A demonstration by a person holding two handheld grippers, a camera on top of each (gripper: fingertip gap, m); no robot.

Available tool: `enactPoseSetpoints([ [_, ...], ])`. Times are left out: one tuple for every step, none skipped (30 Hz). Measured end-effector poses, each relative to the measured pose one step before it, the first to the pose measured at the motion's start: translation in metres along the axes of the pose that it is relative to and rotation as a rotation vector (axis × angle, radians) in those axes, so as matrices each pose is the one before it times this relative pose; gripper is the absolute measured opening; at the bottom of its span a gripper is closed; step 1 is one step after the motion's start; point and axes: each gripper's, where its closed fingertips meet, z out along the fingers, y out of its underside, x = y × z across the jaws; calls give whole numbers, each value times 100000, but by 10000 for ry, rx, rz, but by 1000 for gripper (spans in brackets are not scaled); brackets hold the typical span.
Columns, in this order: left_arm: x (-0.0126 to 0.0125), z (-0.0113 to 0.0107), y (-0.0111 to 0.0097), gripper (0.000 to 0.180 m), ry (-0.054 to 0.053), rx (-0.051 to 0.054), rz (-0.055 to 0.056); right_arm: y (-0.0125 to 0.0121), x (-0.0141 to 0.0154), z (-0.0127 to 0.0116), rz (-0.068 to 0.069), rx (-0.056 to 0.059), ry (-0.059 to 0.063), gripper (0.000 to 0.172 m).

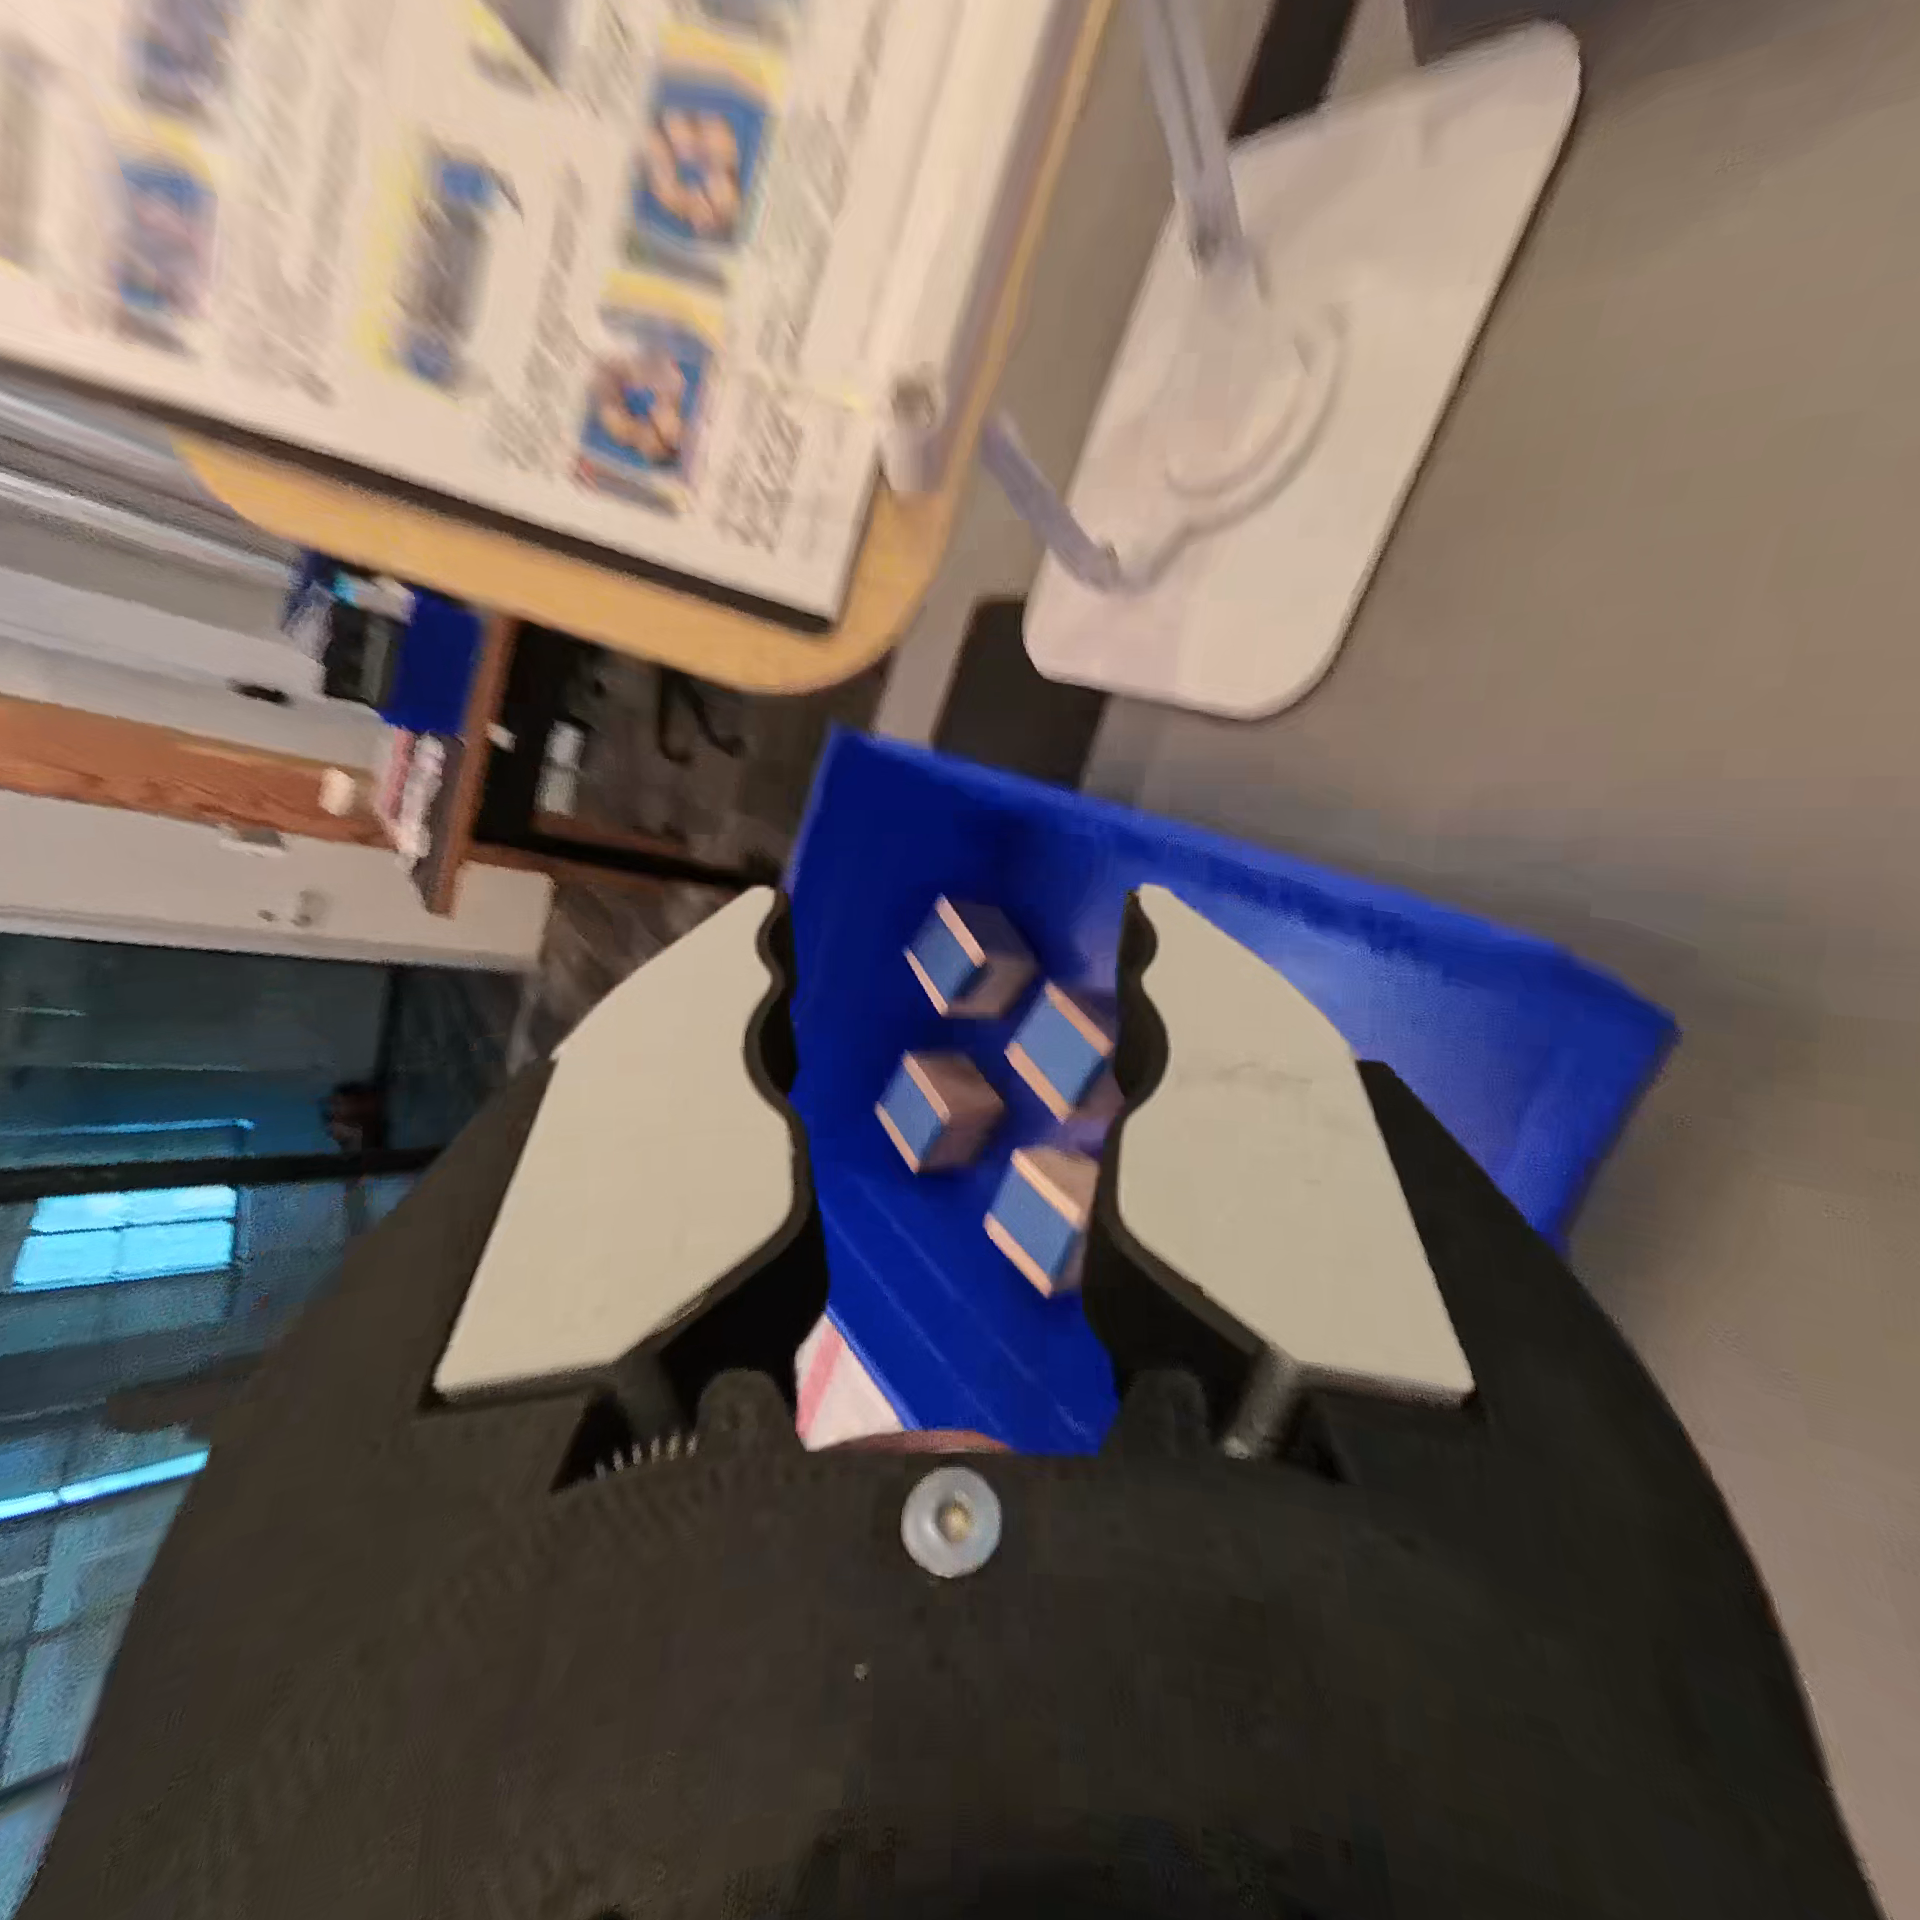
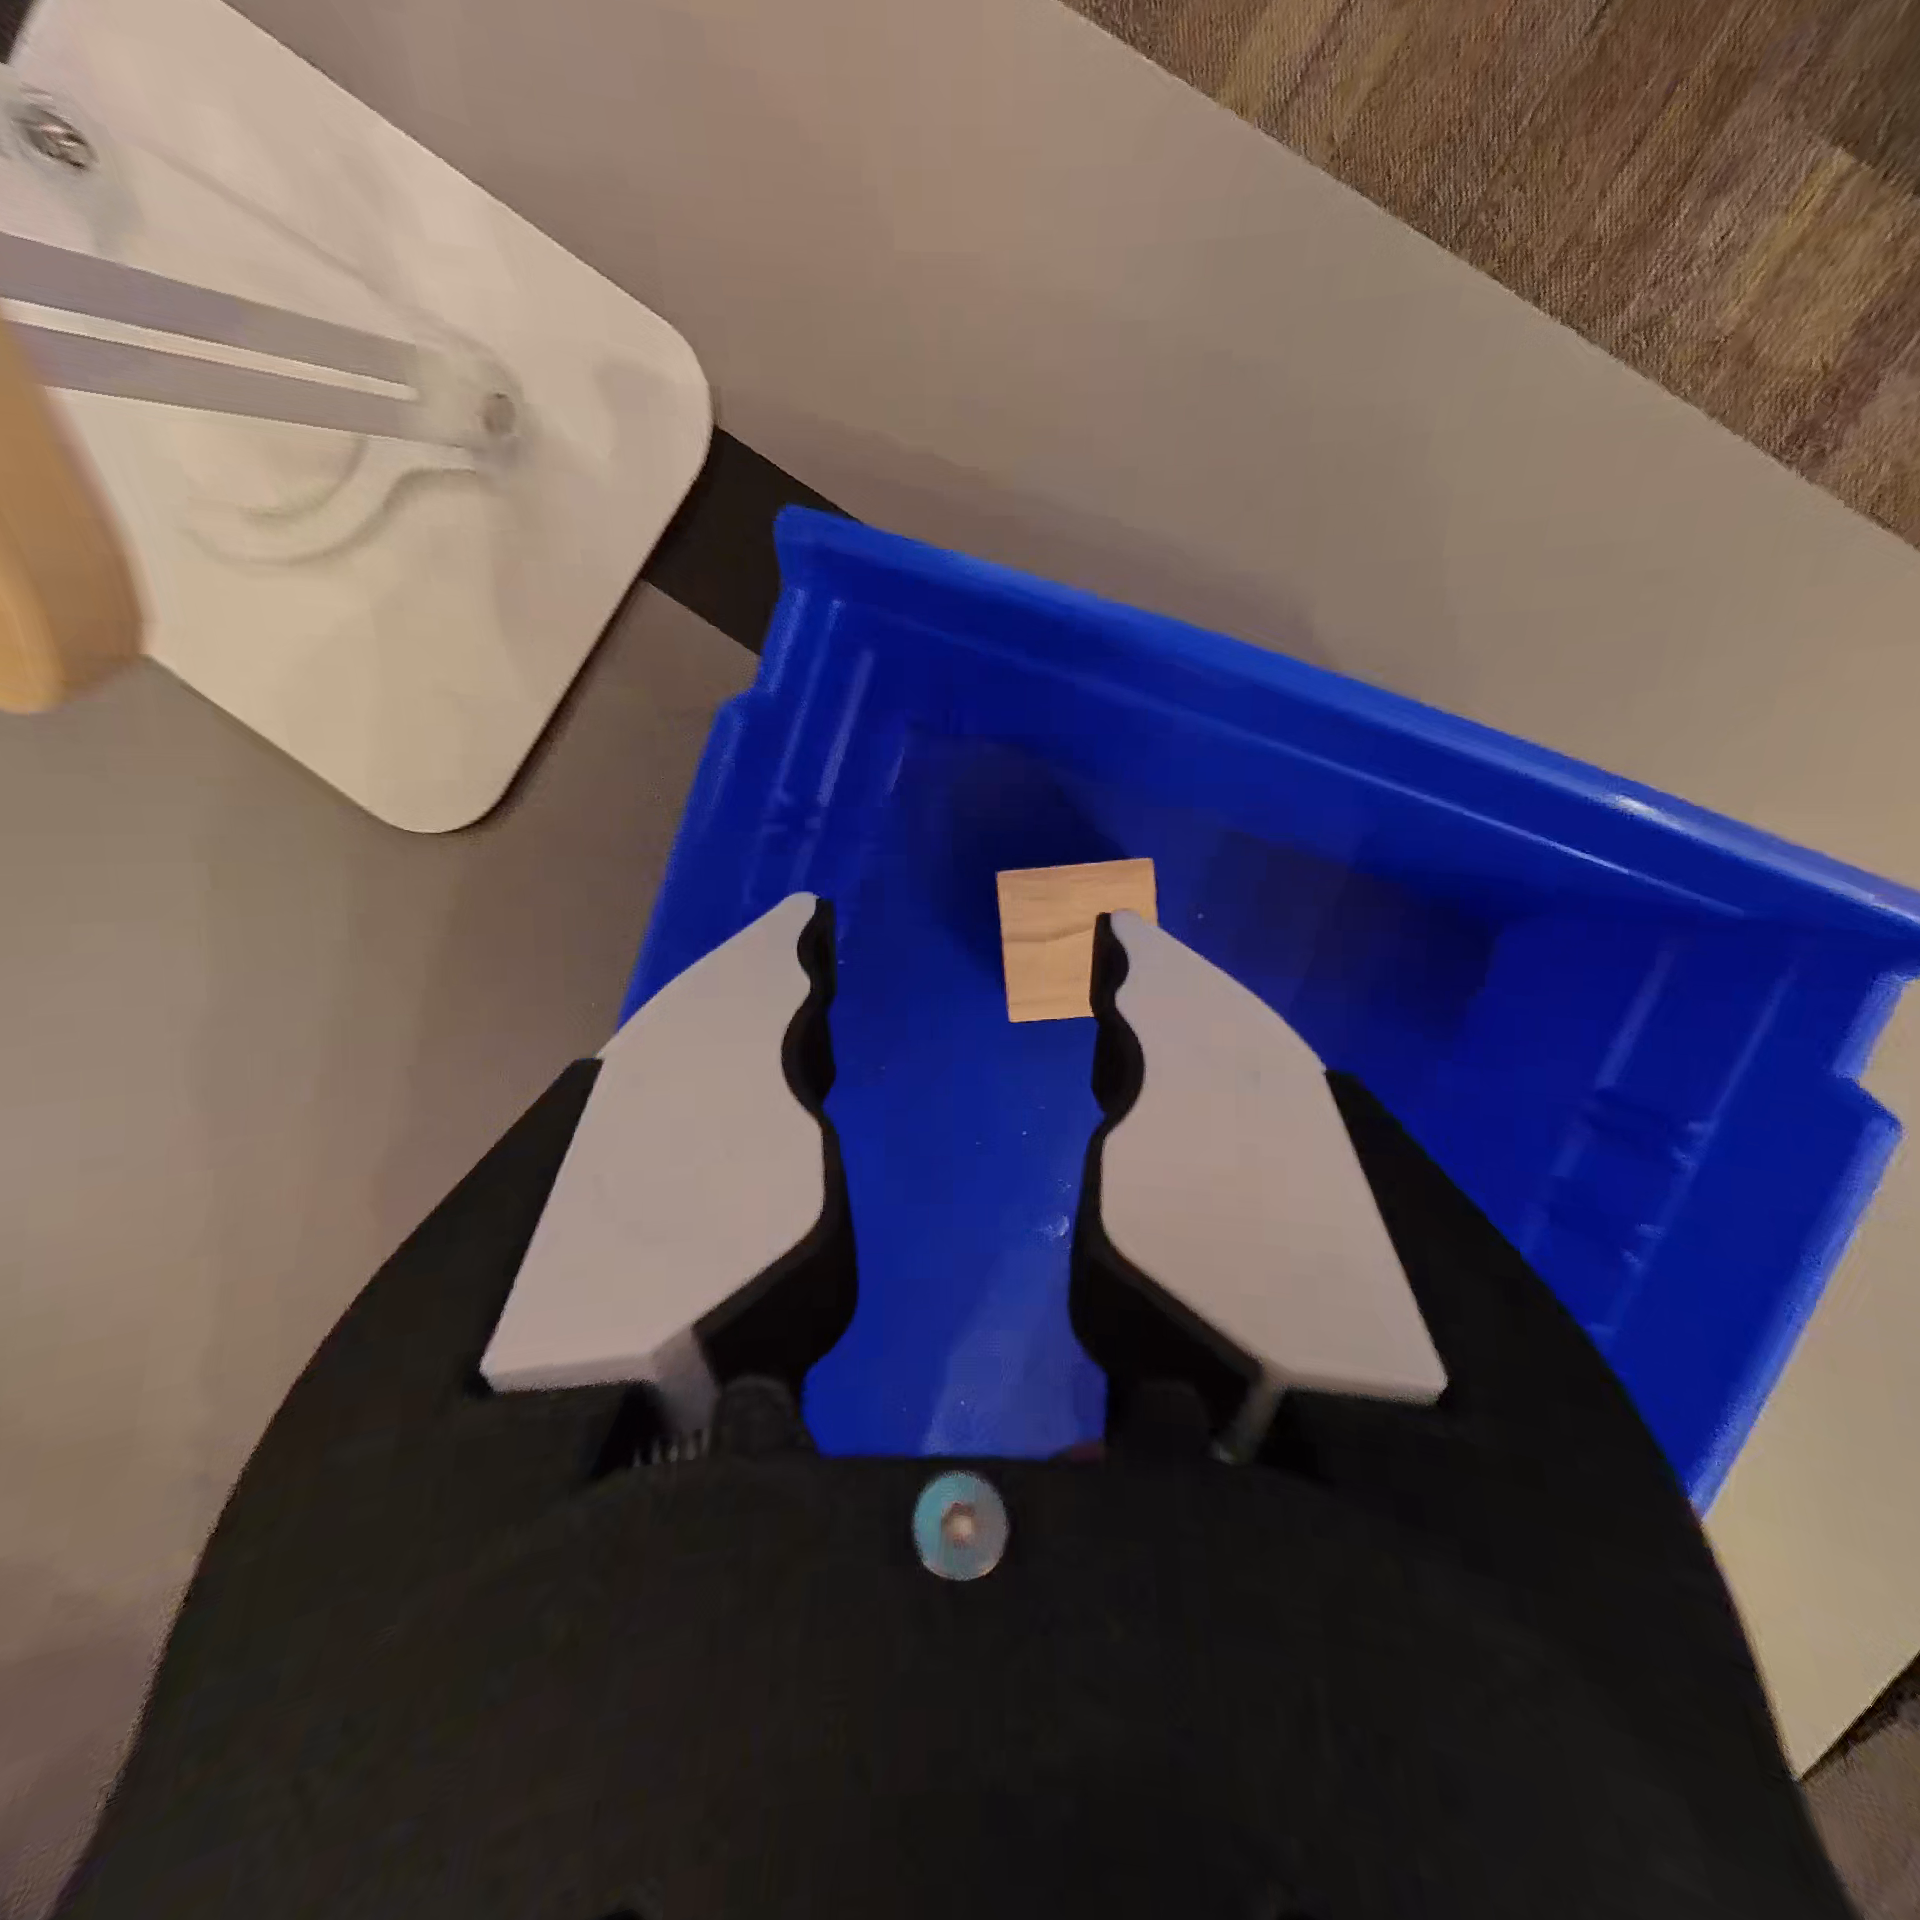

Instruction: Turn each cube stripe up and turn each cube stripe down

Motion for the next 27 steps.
enactPoseSetpoints([
  [517,273,1602,61,465,-624,-98,-224,-377,-323,-115,103,-61,48],
  [544,366,1724,61,466,-700,-111,-268,-331,-279,-98,116,-24,48],
  [801,471,1732,61,607,-717,-112,-251,-323,-233,-96,93,-10,48],
  [676,534,1532,61,512,-649,-145,-223,-379,-179,-112,64,-40,48],
  [235,572,1387,61,258,-631,-218,-209,-450,-127,-132,53,-73,48],
  [-77,621,1437,61,95,-754,-274,-214,-441,-78,-137,42,-75,48],
  [12,664,1265,65,124,-694,-217,-207,-368,-49,-129,37,-32,48],
  [486,694,875,67,397,-455,-249,-211,-300,-40,-107,40,-7,47],
  [633,738,763,66,517,-423,-361,-194,-297,-19,-93,37,-28,47],
  [335,832,920,69,354,-601,-391,-169,-313,1,-92,32,-48,47],
  [62,871,1027,69,180,-714,-328,-139,-273,-6,-91,18,-40,46],
  [-232,832,814,67,-18,-593,-270,-94,-227,-9,-85,-2,-14,46],
  [-36,732,415,66,145,-333,-303,-65,-166,-17,-76,-10,8,46],
  [483,679,197,65,476,-186,-270,-89,-147,-41,-73,4,14,46],
  [364,610,214,64,354,-207,-158,-100,-145,-61,-67,22,8,46],
  [-77,533,298,62,44,-274,-147,-104,-149,-37,-57,27,-7,46],
  [-135,497,288,62,17,-288,-158,-86,-152,-25,-45,19,-25,45],
  [34,409,41,61,111,-129,-128,-82,-140,-5,-44,13,-27,45],
  [133,286,-223,61,152,49,-136,-80,-120,6,-50,11,-10,45],
  [-110,187,-138,58,-20,-30,-158,-78,-105,17,-47,4,3,45],
  [-306,58,-85,55,-155,-27,-128,-63,-104,20,-36,-5,9,45],
  [-222,36,-139,52,-102,16,-127,-62,-117,-4,-43,-9,12,45],
  [-113,67,-120,49,-36,61,-71,-60,-140,-41,-58,0,14,45],
  [-43,30,-43,49,-24,27,12,-89,-156,-83,-55,11,15,45],
  [4,-18,16,48,-27,2,81,-115,-147,-116,-50,28,30,45],
  [11,-19,-29,48,5,37,55,-149,-161,-157,-58,46,42,45],
  [-10,-6,8,48,13,28,24,-188,-213,-207,-75,63,30,45],
])
